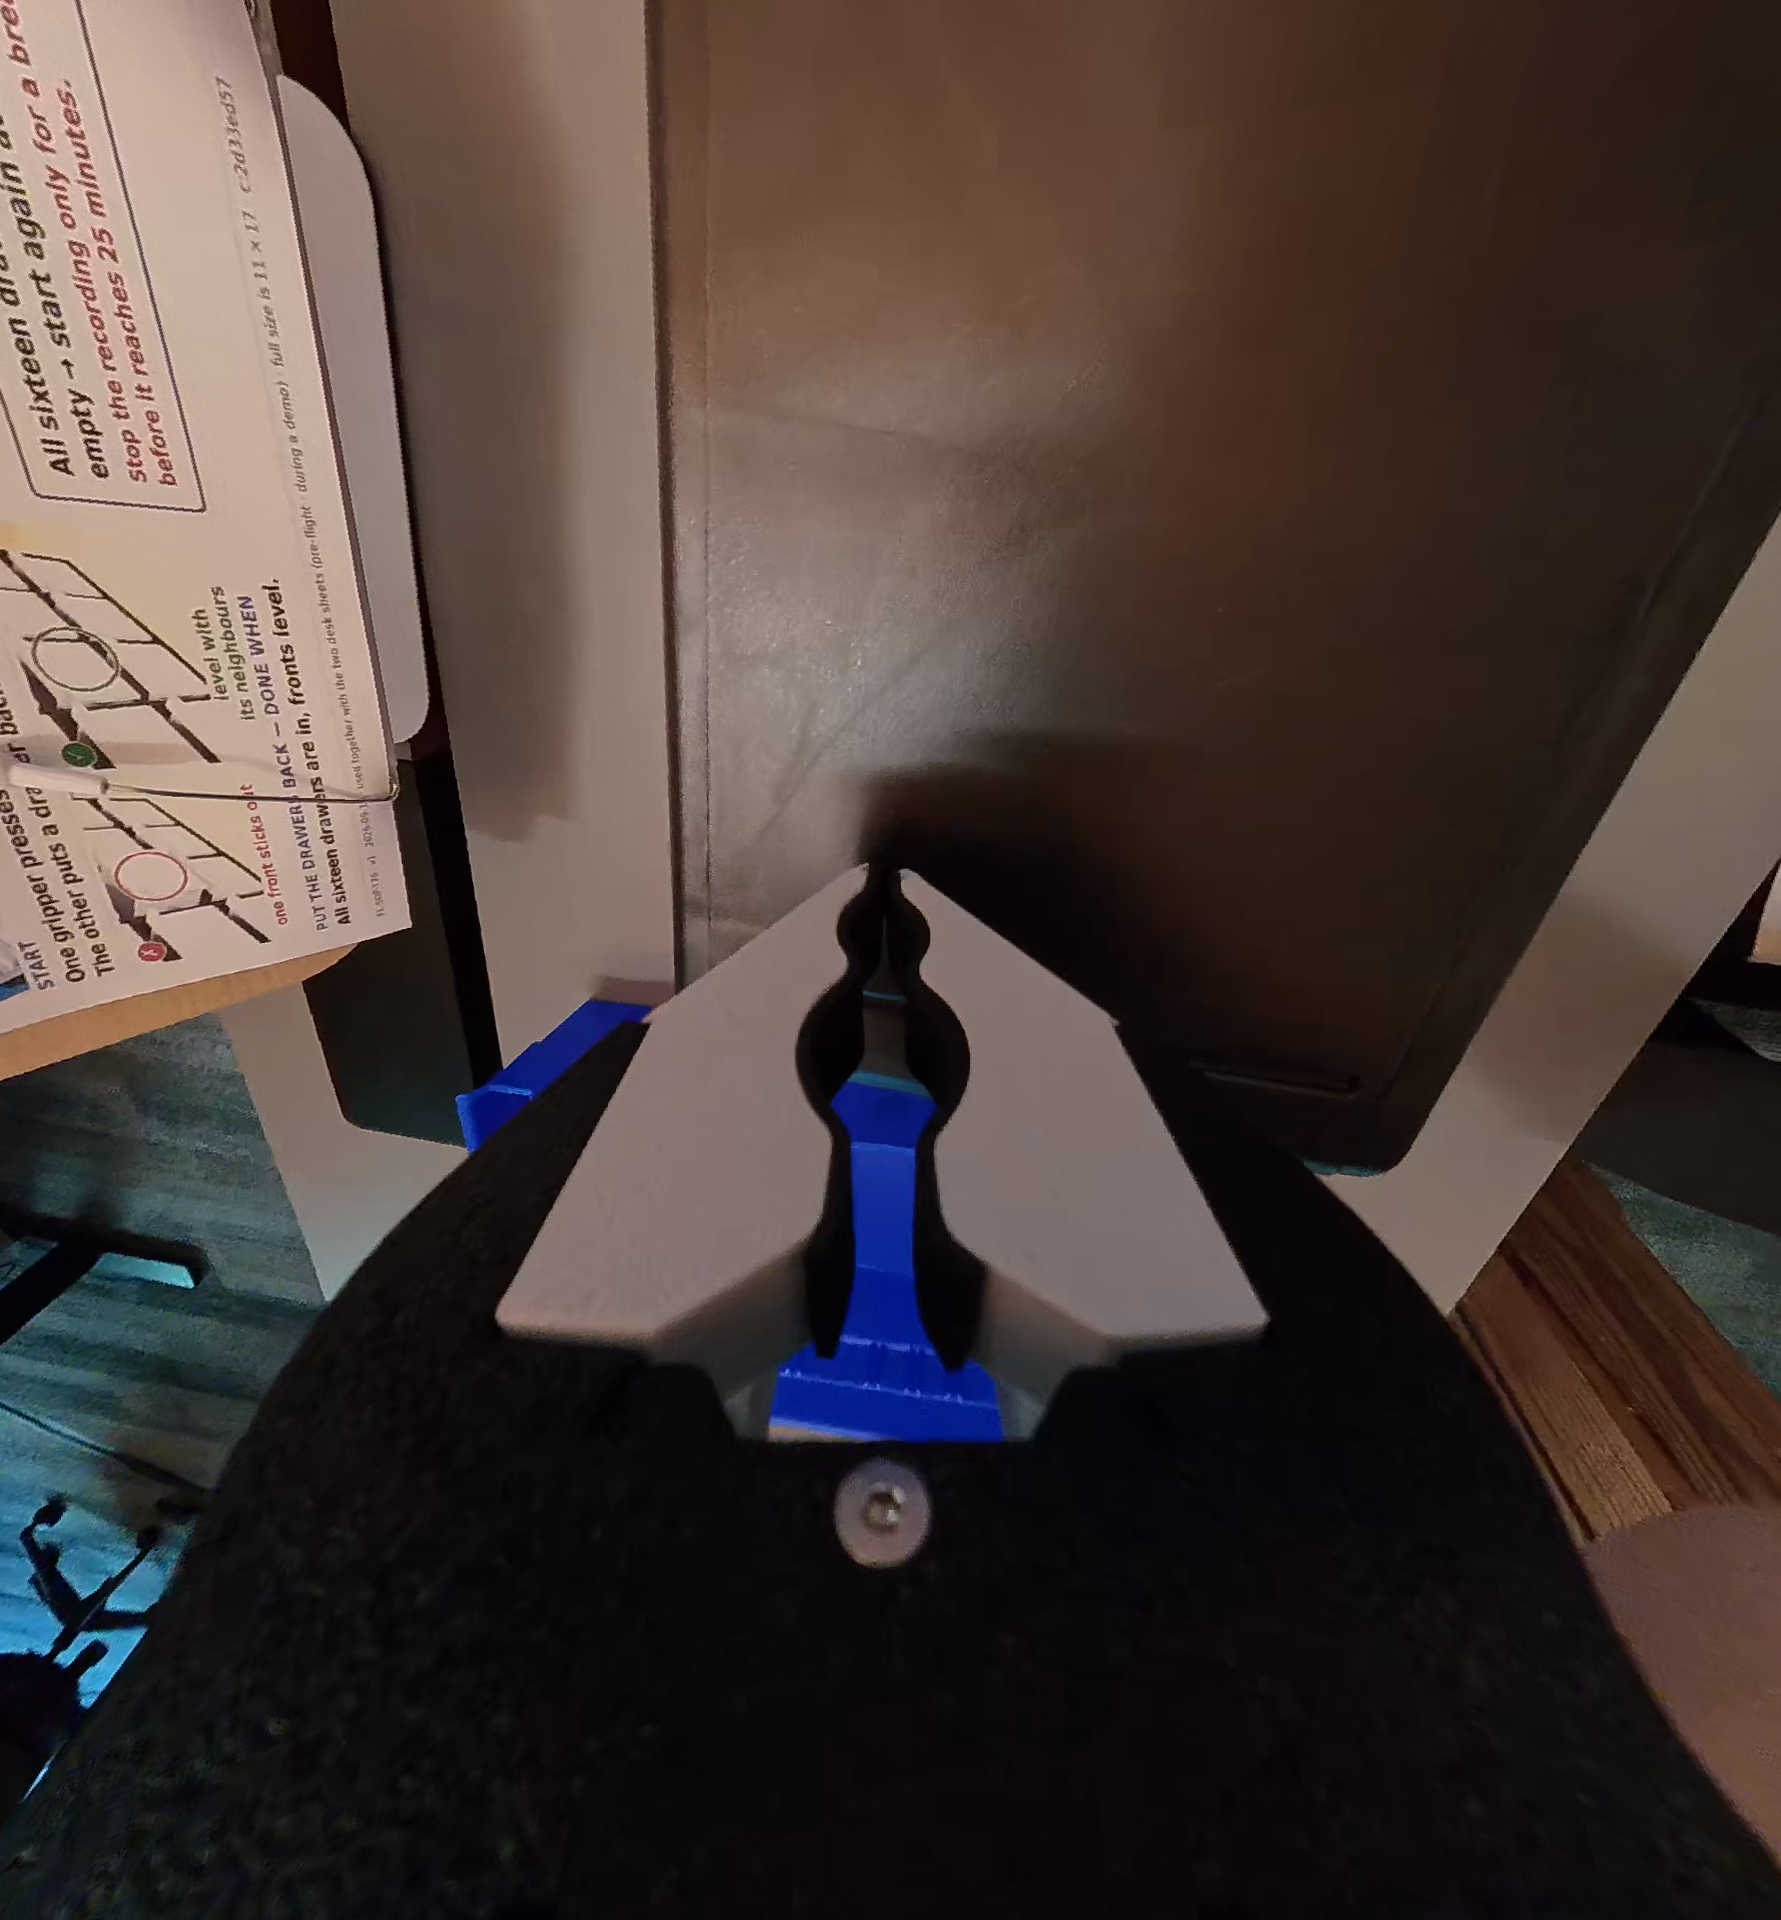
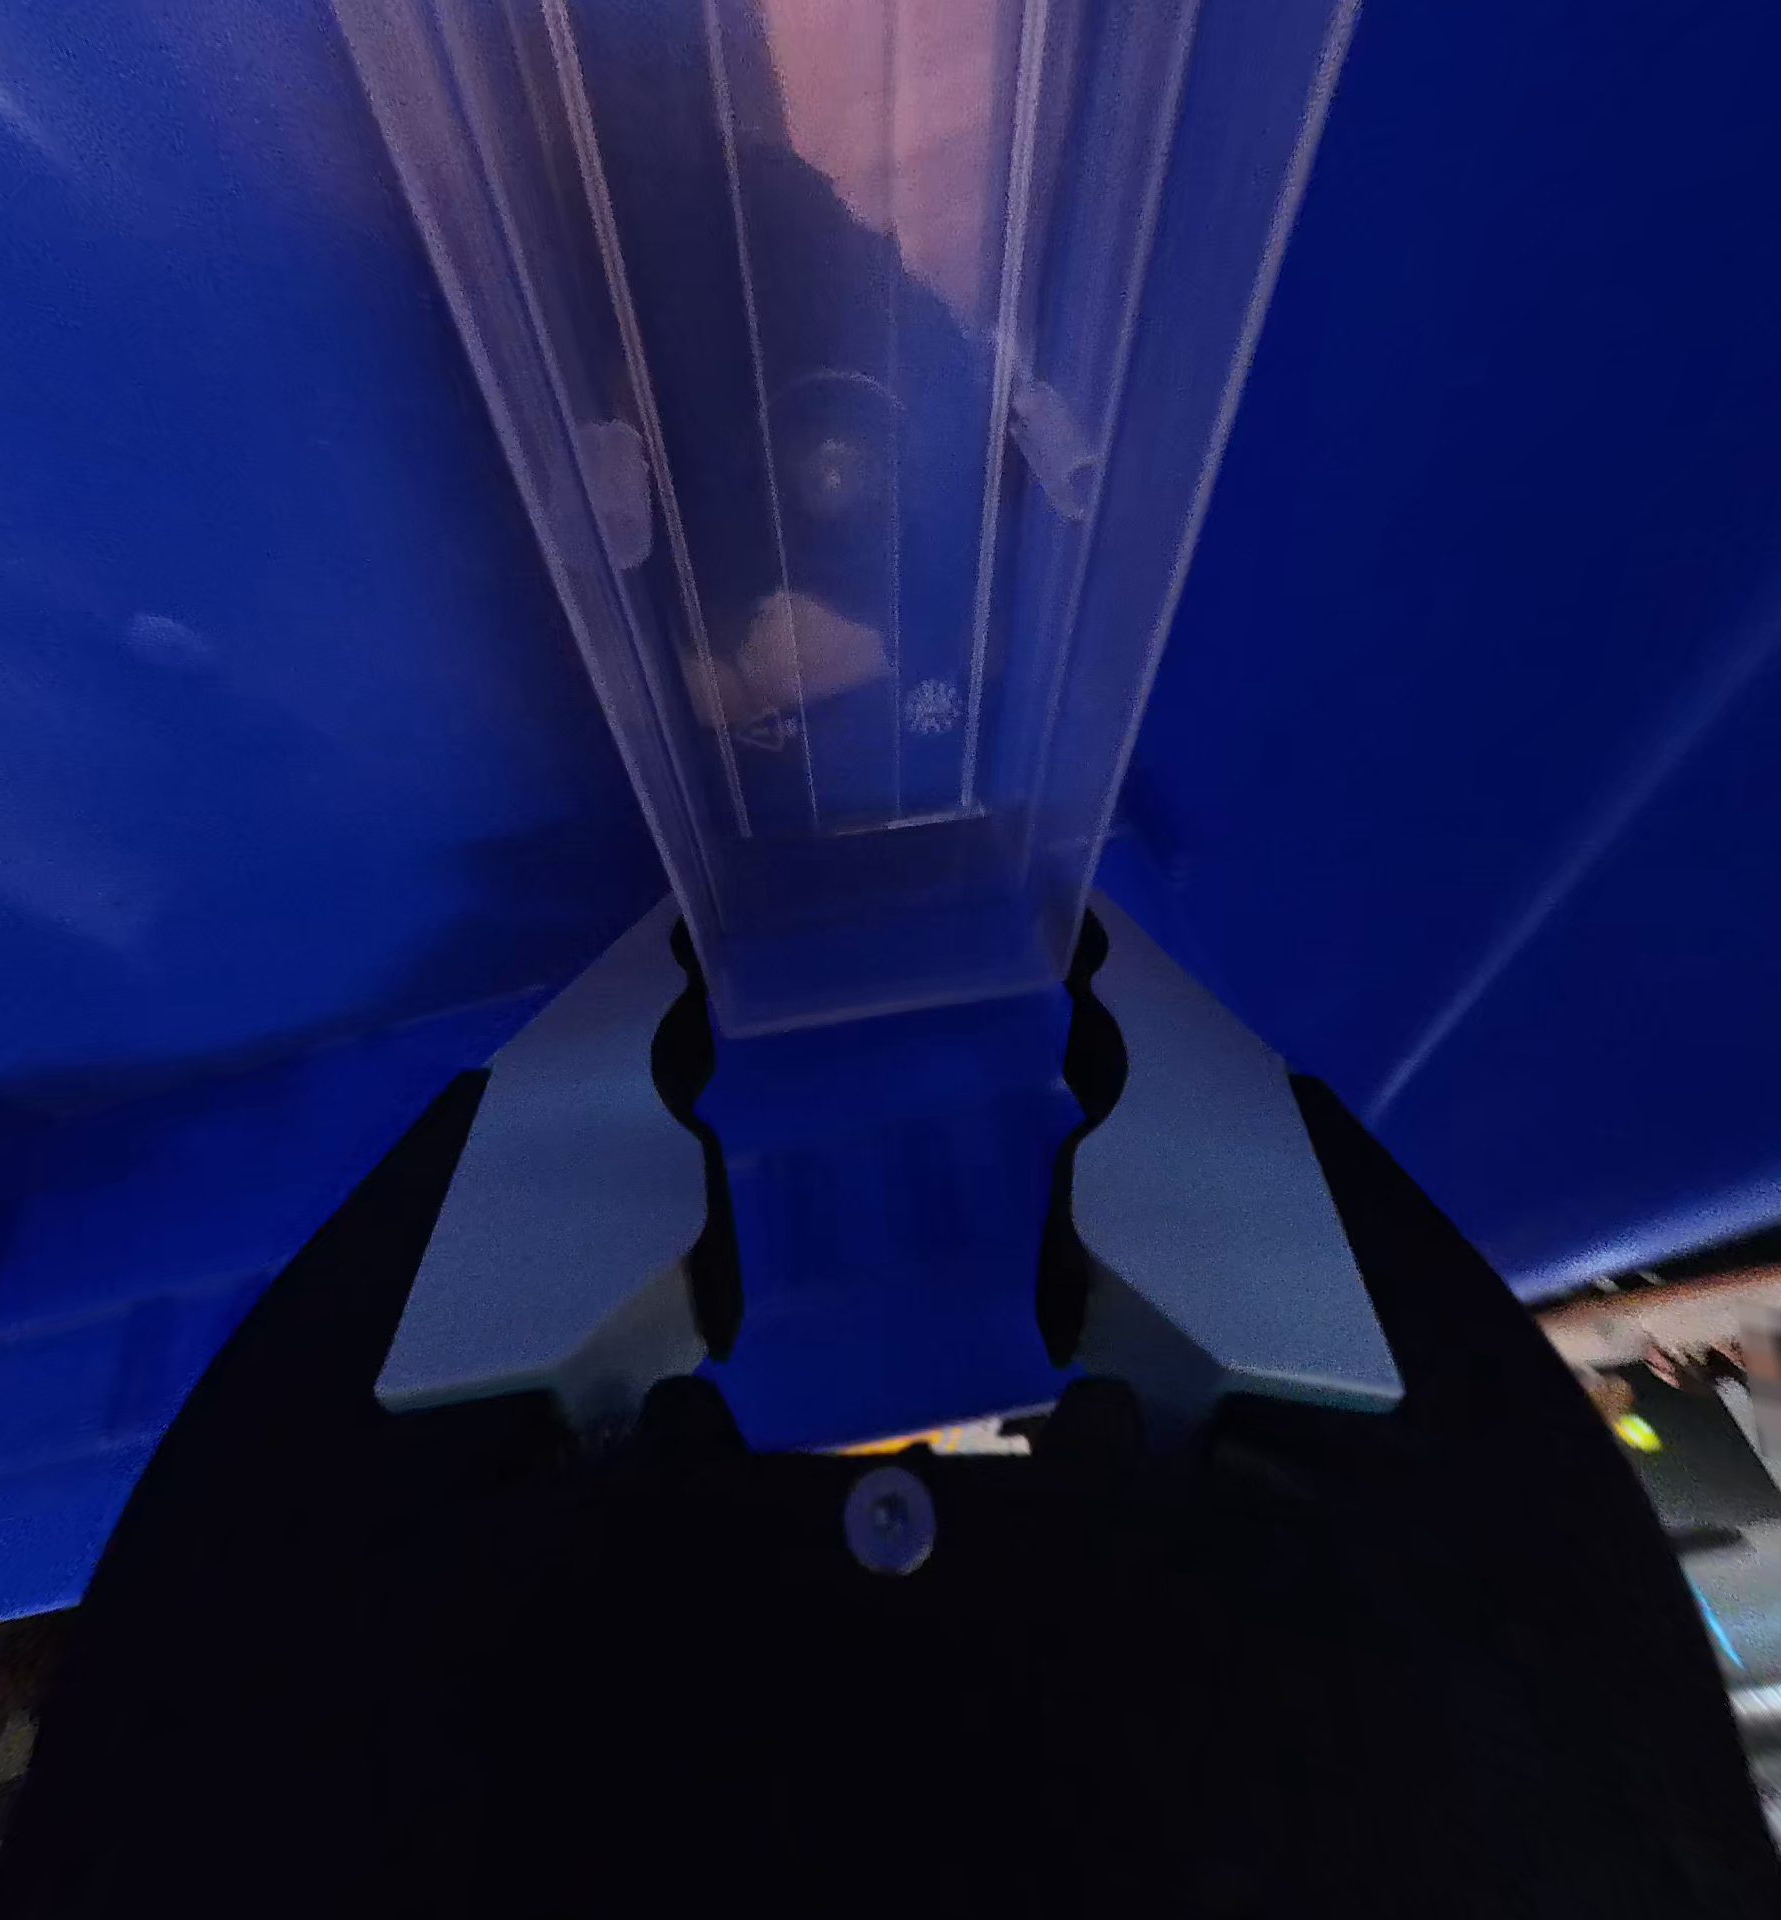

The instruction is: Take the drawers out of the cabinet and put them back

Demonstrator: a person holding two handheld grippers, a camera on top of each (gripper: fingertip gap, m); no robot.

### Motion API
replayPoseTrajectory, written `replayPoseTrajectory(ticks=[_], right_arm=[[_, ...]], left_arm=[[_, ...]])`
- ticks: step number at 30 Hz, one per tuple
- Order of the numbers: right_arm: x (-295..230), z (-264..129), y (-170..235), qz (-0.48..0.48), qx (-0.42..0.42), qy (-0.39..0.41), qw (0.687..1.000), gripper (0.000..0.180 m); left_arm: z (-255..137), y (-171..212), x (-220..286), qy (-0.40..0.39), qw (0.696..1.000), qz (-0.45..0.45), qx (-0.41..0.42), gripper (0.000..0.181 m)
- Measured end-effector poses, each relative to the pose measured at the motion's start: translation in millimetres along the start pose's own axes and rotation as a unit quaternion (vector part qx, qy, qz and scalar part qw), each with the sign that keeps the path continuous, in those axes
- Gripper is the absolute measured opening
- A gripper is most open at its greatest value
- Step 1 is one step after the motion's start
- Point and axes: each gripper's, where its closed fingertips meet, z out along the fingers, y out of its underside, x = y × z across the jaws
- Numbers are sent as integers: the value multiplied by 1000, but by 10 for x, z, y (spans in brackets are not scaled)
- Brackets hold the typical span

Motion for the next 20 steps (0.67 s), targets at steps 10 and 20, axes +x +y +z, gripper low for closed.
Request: replayPoseTrajectory(ticks=[10,20], right_arm=[[-29,-791,249,66,67,146,985,94],[-1688,-2750,-243,250,555,350,712,104]], left_arm=[[2,6,-1,-21,999,19,-45,0],[2,6,2,5,999,15,-47,0]])
